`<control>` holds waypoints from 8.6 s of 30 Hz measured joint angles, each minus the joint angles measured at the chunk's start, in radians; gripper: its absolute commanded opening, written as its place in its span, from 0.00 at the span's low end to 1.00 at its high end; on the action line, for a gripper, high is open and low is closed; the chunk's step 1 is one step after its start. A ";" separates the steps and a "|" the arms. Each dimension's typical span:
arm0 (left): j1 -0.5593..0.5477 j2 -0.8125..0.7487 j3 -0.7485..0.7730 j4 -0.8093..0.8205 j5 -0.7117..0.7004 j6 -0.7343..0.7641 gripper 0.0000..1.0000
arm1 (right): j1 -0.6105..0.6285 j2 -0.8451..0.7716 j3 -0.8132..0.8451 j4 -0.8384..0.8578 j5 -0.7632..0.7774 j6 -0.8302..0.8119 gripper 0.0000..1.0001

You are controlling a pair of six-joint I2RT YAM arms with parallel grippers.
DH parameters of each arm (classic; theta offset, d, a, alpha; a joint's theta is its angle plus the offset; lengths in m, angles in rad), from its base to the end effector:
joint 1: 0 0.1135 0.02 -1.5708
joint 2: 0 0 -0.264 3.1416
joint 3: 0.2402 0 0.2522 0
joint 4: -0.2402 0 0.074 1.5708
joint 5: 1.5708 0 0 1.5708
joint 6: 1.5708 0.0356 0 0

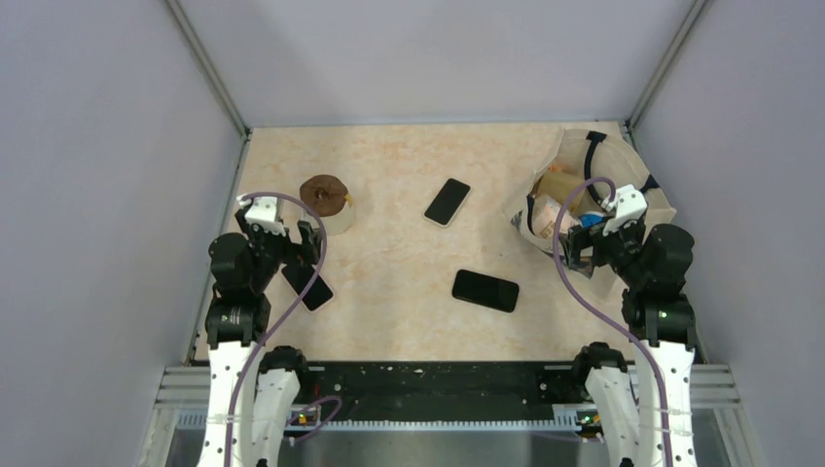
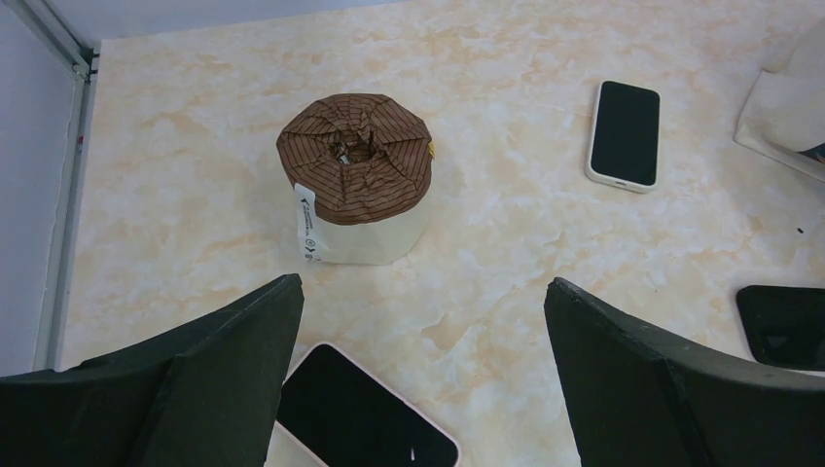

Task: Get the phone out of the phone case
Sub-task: Pick up the phone at the center of the board, then adjust the phone.

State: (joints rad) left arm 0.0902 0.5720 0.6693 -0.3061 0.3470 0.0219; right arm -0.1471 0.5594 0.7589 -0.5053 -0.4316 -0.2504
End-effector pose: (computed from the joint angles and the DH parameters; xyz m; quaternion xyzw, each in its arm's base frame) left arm 0.1417 0.0007 0.3176 0.0825 0.7685 -0.0992 0.6267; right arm 0.1267 -0.0037 0.3289 -0.1671 0.7803 0.0553 0.6002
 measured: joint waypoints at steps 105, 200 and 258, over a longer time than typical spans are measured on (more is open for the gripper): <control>0.046 0.127 0.032 -0.025 0.110 0.034 0.99 | 0.738 0.963 0.042 0.035 0.164 -0.415 0.85; -0.370 1.000 0.415 -0.038 0.638 -0.060 0.00 | 0.909 0.754 0.391 0.058 0.212 -0.137 0.88; -0.410 0.552 0.206 0.291 0.722 -0.291 0.46 | 0.800 0.947 0.486 -0.065 -0.444 -0.151 0.00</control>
State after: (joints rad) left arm -0.3199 1.1244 0.8757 -0.0147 1.0691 -0.2695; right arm 0.6533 1.5066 1.2446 -0.5701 -0.8761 -0.4019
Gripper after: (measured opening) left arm 0.568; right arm 0.101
